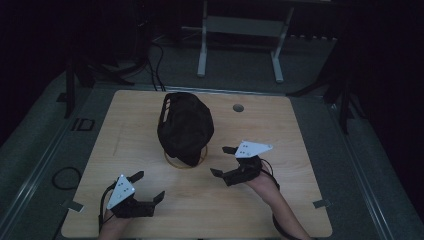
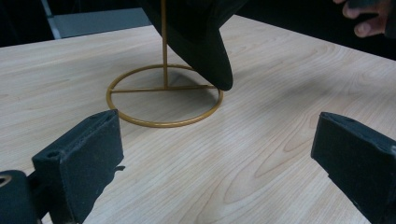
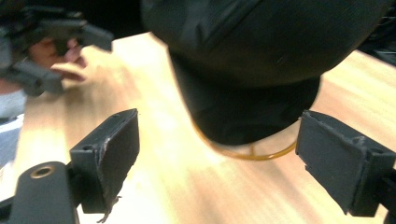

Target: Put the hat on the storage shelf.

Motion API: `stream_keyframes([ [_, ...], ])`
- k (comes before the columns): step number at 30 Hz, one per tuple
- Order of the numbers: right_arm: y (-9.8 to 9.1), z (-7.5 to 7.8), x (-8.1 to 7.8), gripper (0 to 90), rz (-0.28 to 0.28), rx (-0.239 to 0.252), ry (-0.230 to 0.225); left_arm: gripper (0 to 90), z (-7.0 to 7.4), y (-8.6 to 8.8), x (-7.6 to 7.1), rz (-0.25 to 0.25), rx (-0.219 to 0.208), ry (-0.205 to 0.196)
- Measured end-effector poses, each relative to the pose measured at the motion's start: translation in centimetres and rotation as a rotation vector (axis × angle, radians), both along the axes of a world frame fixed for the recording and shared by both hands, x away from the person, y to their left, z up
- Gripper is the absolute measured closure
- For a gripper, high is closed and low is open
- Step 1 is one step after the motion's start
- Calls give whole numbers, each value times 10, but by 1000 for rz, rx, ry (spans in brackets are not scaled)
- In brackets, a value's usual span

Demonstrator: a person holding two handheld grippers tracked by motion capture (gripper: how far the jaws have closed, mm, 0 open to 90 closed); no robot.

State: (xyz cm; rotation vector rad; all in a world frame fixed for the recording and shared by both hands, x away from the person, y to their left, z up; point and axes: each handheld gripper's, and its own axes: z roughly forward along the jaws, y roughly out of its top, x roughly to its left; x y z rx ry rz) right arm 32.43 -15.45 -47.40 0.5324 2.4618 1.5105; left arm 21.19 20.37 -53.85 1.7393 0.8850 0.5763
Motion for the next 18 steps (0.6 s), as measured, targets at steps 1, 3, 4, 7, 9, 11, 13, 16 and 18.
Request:
stream_keyframes([
  [1,-1,-4,-1,133,9,-1,-1,28,0,0,0,0,2,1],
  [3,-3,-7,-2,133,9,0,7,28,0,0,0,-2,2,2],
  [4,-6,-14,-4,133,23,5,15,28,0,0,-1,-2,1,2],
  [7,-12,-19,-7,132,19,17,21,28,0,0,-1,-1,-1,0],
  [9,-18,-23,-8,132,9,26,24,28,0,0,-1,-3,4,3],
  [11,-22,-28,-9,133,1,26,28,28,0,1,-1,-10,0,2],
  [13,-27,-34,-9,132,-5,15,30,28,0,0,-1,-4,12,-3],
  [16,-34,-41,-10,132,-14,-10,31,29,-1,1,-1,-4,8,2],
  [18,-40,-44,-11,132,-18,-10,35,28,-2,1,0,-5,8,4],
])
